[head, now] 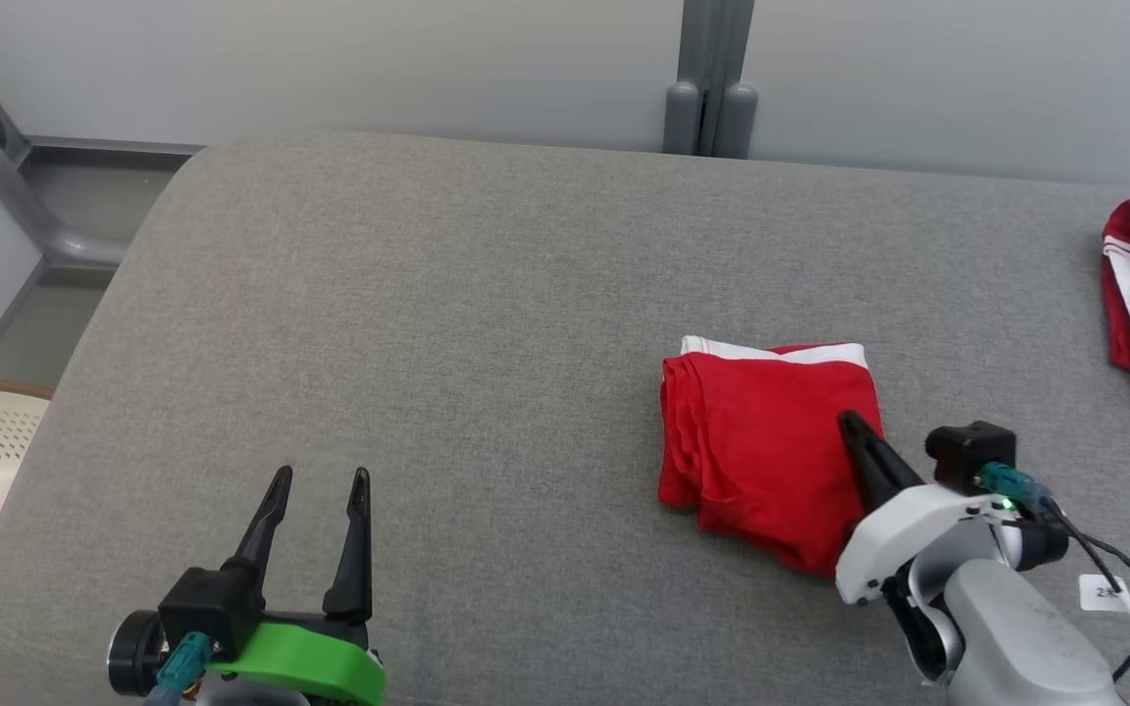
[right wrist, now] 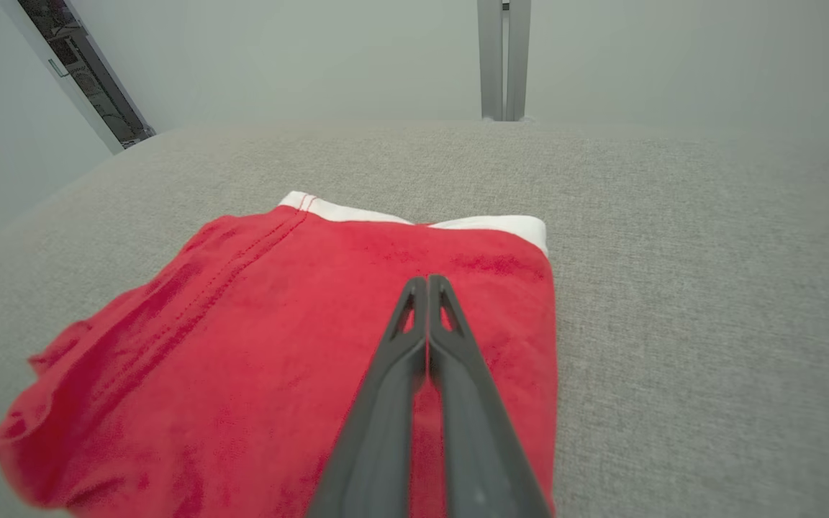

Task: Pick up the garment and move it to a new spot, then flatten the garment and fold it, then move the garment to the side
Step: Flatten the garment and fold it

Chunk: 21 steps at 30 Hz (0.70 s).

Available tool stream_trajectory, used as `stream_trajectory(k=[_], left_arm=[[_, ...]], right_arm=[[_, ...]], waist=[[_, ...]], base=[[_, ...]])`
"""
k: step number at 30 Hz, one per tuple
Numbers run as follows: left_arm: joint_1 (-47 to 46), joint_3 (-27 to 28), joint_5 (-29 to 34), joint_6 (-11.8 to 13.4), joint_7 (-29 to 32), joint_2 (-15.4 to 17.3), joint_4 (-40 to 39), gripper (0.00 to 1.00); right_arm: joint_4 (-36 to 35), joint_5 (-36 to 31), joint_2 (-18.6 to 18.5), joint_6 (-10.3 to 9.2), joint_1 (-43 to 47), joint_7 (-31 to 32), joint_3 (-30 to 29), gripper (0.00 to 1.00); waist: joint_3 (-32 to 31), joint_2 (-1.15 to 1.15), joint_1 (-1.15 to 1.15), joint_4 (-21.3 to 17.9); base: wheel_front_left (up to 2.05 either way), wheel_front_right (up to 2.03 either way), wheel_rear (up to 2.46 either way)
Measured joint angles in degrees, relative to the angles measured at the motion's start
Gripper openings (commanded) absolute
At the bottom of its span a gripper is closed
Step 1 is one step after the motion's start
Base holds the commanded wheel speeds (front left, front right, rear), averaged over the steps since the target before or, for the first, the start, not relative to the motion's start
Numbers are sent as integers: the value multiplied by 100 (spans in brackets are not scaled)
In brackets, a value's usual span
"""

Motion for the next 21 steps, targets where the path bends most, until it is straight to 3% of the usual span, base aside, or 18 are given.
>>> stream_trajectory(k=[12,17,21], left_arm=[[-82,-55,-19,0,-1,0,64,100],[-125,-37,-19,0,0,0,88,100],[-123,48,-19,0,0,-1,112,100]], right_arm=[[543,-516,715,0,-175,0,837,0],[428,-389,749,0,-186,0,1168,0],[58,-267,757,0,-198,0,1051,0]], waist=[[178,0,0,242],[207,0,0,238],[169,0,0,148]], base=[[0,0,0],[0,0,0],[0,0,0]])
